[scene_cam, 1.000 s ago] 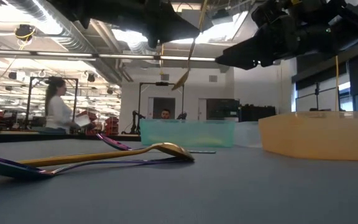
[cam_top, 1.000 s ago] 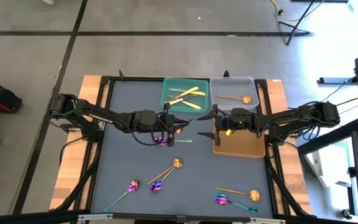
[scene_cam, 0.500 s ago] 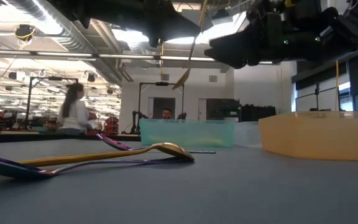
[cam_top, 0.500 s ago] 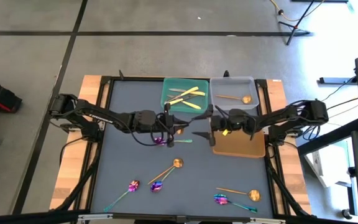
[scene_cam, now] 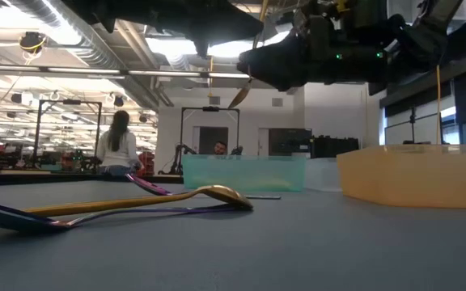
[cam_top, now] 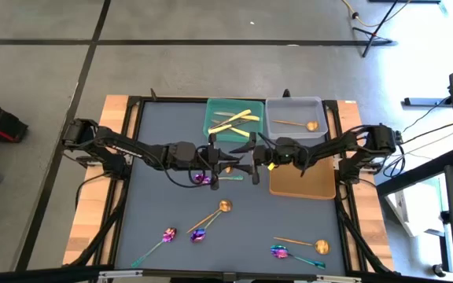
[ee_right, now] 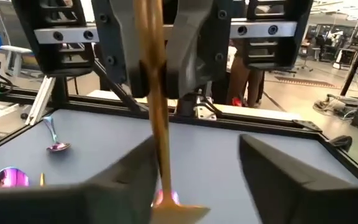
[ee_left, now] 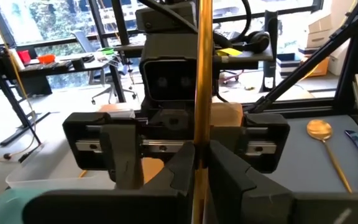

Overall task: Sort silverware by color (type)
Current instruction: Put the gold spoon into the transparent bin

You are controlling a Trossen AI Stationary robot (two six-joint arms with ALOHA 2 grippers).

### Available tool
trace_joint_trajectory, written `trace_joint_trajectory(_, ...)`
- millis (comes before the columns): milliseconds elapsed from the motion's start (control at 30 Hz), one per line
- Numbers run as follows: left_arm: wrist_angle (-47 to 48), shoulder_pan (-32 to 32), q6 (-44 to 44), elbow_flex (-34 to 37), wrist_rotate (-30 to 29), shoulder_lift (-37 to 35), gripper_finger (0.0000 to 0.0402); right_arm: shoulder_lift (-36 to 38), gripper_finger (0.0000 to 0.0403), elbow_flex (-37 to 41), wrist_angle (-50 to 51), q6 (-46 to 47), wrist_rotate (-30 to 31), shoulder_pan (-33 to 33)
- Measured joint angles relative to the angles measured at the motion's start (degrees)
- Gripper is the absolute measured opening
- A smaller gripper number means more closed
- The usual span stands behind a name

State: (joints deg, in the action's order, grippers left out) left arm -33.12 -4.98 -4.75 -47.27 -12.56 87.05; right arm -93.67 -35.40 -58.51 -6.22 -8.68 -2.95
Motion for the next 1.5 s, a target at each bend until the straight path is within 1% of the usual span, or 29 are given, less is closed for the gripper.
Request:
trace_joint_trajectory(100,0.1,-0.2,0.0,0.0,-0.2,0.0,0.0031,0.1,0.0116,0.0,0.1,-0.5,-1.5,0.0)
trace_joint_trajectory(200,0.5,-0.2,0.1,0.0,-0.2,0.0,0.0031,0.3,0.0039,0.0,0.0,-1.8,-5.2,0.0)
trace_joint_trajectory(233,0.7,-0.2,0.1,0.0,0.0,0.0,0.0031,0.3,0.0020,0.0,0.1,-2.1,-6.4,0.0)
trace_joint_trajectory(267,0.7,-0.2,0.1,0.0,0.1,0.0,0.0031,0.3,0.0012,0.0,0.1,-2.5,-6.9,0.0)
trace_joint_trajectory(400,0.7,-0.2,1.0,0.0,0.0,0.0,0.0031,0.3,0.0022,0.0,0.4,-2.9,-6.1,0.0)
trace_joint_trajectory(467,0.8,-0.2,1.0,0.0,0.0,0.0,0.0037,0.3,0.0017,0.0,0.4,-3.0,-6.0,-0.1)
trace_joint_trajectory(533,0.8,0.0,1.2,0.0,0.0,0.0,0.0049,0.4,0.0007,0.0,0.4,-3.1,-5.9,-0.1)
trace_joint_trajectory(633,1.4,0.2,1.3,0.0,0.0,0.0,0.0077,1.0,0.0009,0.0,2.2,-3.1,-5.3,-0.1)
trace_joint_trajectory(700,2.7,0.2,1.4,0.0,0.0,-0.3,0.0096,2.5,0.0013,0.0,4.9,-3.6,-3.4,-0.1)
trace_joint_trajectory(767,6.9,0.0,1.3,0.1,-1.2,-1.7,0.0110,4.6,0.0010,0.0,9.3,-4.9,-1.5,-0.1)
trace_joint_trajectory(900,16.9,-1.1,2.6,0.0,-10.7,-6.1,0.0121,10.0,0.0005,0.0,18.4,-7.4,4.1,-0.1)
trace_joint_trajectory(967,21.5,-1.7,4.3,0.0,-13.4,-7.6,0.0120,12.8,0.0008,0.0,22.5,-8.2,7.8,-0.1)
trace_joint_trajectory(1133,26.8,-3.1,7.1,0.1,-13.7,-8.0,0.0120,20.5,0.0004,0.0,35.0,-11.7,15.9,-0.7)
trace_joint_trajectory(1300,26.7,-3.3,7.7,0.1,-13.7,-5.3,0.0119,27.9,0.0005,0.0,46.4,-12.0,18.6,-5.6)
trace_joint_trajectory(1500,26.4,-3.1,7.8,0.1,-13.7,-3.4,0.0119,33.7,0.0003,0.0,55.0,-12.3,18.3,-15.5)
